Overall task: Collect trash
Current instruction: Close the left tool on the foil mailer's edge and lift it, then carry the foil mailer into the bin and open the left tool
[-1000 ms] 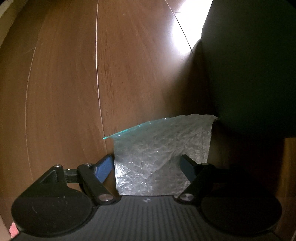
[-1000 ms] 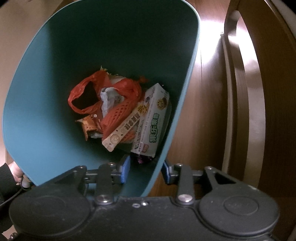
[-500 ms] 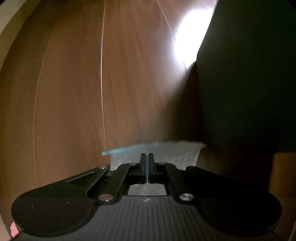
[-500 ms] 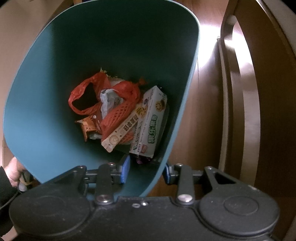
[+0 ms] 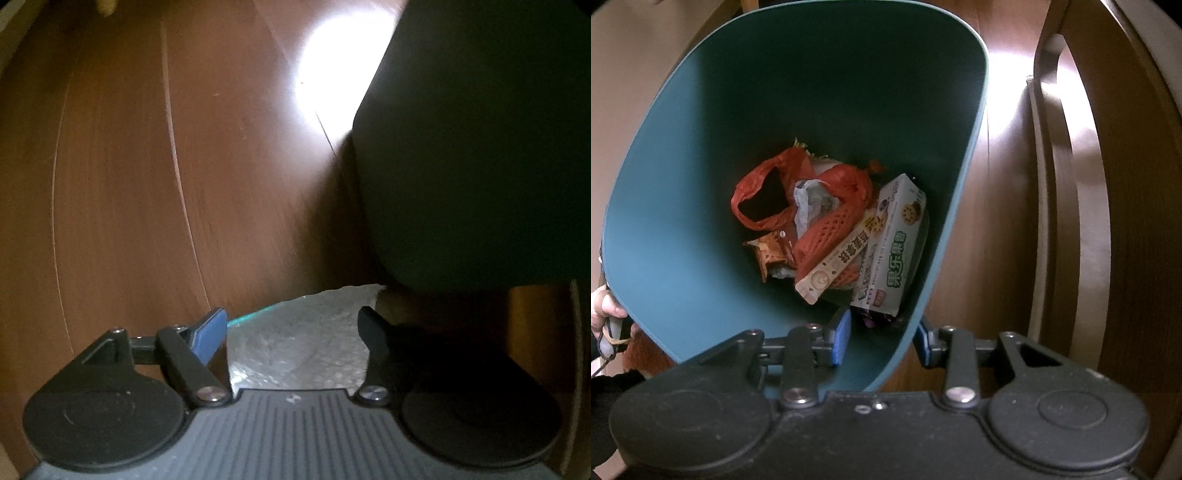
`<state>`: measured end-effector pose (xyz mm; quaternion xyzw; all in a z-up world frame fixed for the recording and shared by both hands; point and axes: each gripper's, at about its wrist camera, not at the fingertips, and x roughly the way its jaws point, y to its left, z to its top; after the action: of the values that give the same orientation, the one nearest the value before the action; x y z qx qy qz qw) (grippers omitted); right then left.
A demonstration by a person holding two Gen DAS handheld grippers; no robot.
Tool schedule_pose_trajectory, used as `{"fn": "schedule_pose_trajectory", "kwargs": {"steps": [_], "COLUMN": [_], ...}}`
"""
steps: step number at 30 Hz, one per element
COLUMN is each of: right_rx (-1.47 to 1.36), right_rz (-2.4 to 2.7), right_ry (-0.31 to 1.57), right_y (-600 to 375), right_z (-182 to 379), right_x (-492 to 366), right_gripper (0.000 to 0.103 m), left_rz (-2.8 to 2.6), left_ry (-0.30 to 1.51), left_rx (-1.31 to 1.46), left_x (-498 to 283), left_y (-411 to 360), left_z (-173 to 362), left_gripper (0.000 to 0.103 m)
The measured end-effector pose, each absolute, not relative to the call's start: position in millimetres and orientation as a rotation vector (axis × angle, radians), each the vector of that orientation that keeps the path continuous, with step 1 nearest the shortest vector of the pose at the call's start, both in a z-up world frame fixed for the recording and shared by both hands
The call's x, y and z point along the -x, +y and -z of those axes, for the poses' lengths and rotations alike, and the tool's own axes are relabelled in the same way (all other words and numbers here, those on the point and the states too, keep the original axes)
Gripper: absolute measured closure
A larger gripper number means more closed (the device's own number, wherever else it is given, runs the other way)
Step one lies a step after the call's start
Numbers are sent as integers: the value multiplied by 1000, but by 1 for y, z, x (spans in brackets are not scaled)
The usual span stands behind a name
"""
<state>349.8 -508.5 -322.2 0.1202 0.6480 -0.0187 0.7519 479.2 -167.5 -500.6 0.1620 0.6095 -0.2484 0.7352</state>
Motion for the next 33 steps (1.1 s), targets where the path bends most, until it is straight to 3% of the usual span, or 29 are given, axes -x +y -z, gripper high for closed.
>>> {"fn": "schedule_pose_trajectory", "kwargs": {"steps": [15,18,23,26,28,33], "right_rx": [-273,-271,-269,-272,-271,-264], "right_rz": [40,33,25,25,30,40], "right_ry": [1443,1443,1442,1439,1436,1432], "right_y": [-508,-508,-509,-510,-510,-507], "right_z": [328,328,327,327,326,325], "right_x": [-353,-352,-352,-352,-352,-352], "right_gripper": [67,67,67,67,67,67], "left_rz": [785,766,732,721,690,593], "left_ry": [1338,1295,1282,1273,1276,1280], "left_rx": [-687,-725,-696,-712,-705,-629], "left_x": [-471,-467,-466,-461,-453,-471], "left_y": [-209,-208,-206,-209,-215,-197], "left_z": [548,546,539,537,550,519], "left_gripper": [27,35,76,94,97,99]}}
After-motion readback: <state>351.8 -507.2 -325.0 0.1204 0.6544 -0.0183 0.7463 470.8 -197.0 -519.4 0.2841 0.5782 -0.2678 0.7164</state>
